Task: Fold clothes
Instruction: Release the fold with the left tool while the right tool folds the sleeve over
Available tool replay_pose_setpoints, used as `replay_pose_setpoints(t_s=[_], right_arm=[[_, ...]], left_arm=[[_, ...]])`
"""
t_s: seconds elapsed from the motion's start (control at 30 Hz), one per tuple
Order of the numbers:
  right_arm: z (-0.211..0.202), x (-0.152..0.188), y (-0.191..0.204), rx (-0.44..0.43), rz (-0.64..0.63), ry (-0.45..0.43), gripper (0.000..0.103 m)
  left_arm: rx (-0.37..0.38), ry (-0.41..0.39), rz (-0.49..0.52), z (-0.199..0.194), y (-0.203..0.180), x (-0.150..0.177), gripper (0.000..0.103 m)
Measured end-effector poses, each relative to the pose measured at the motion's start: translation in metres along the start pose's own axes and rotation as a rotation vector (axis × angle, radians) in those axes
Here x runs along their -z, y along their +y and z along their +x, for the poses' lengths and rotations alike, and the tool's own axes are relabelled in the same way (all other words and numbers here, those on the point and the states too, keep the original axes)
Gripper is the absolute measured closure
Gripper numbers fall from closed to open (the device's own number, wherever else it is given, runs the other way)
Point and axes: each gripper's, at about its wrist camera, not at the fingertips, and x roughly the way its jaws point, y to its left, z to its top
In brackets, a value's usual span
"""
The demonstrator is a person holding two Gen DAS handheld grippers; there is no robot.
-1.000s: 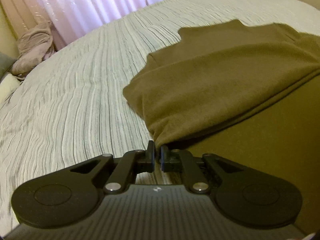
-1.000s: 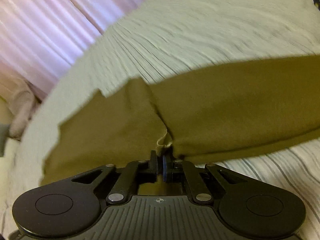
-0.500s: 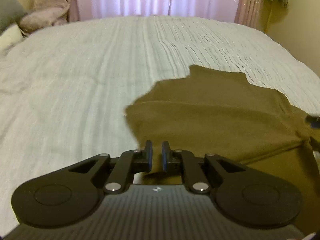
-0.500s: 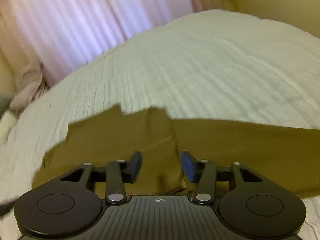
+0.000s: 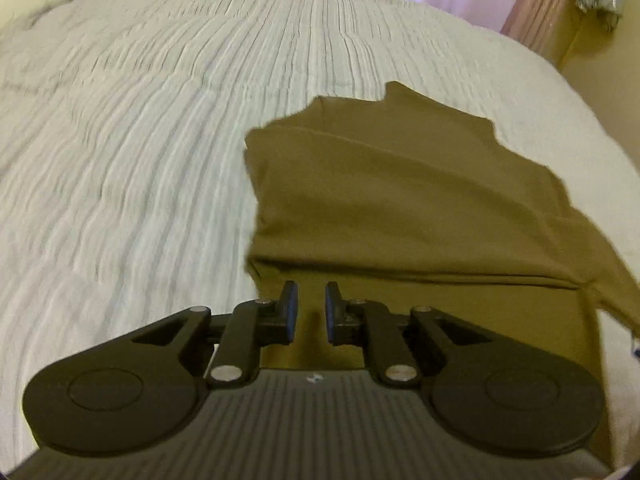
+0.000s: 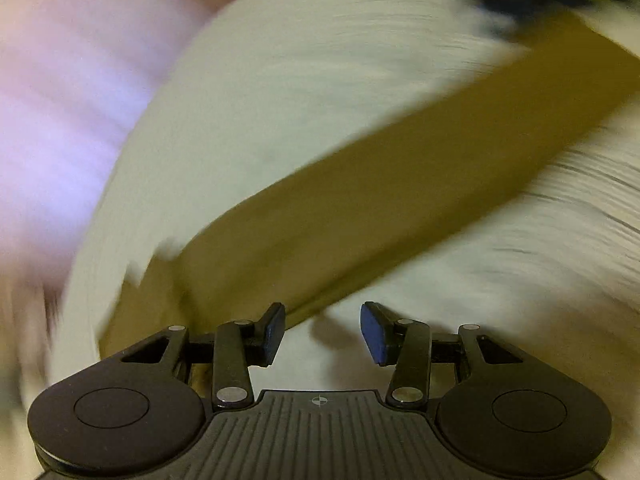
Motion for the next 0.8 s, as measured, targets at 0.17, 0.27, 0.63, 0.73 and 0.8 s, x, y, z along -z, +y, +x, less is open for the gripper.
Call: replay_pose_setpoints(t_s=[0.17,0.27,0.63,0.73,0.8], right_arm=[[-0.032,-0.042,-0.079,-0.004,0.320,-0.155,0.057],[-0.030,-0.056,-0.106,-0.044,0.467,-0.194,0.058],[-0.007,-0.074,-0.006,0.242,-0.010,-0.243,0.099],[-0.002,-0.047,0.096,0.187,-0.447,-0.305,0.099],[0.000,-0.009,0.167,0.093,-0.716,-0.331,0.099]], left_arm=[[0.058,0.017,-0.101,-0.013,-0.011,0.014,0.094],[0.075,0.025,-0.159,-0.015,-0.013,0.018,0.093],[0.062,0.004,-0.275,-0.029,0.007,0.016,0.093],[0.061,0.002,-0.312,-0.034,0.018,0.021,0.093],[0.061,0.000,-0.337,-0.037,0.025,0.024,0.093]])
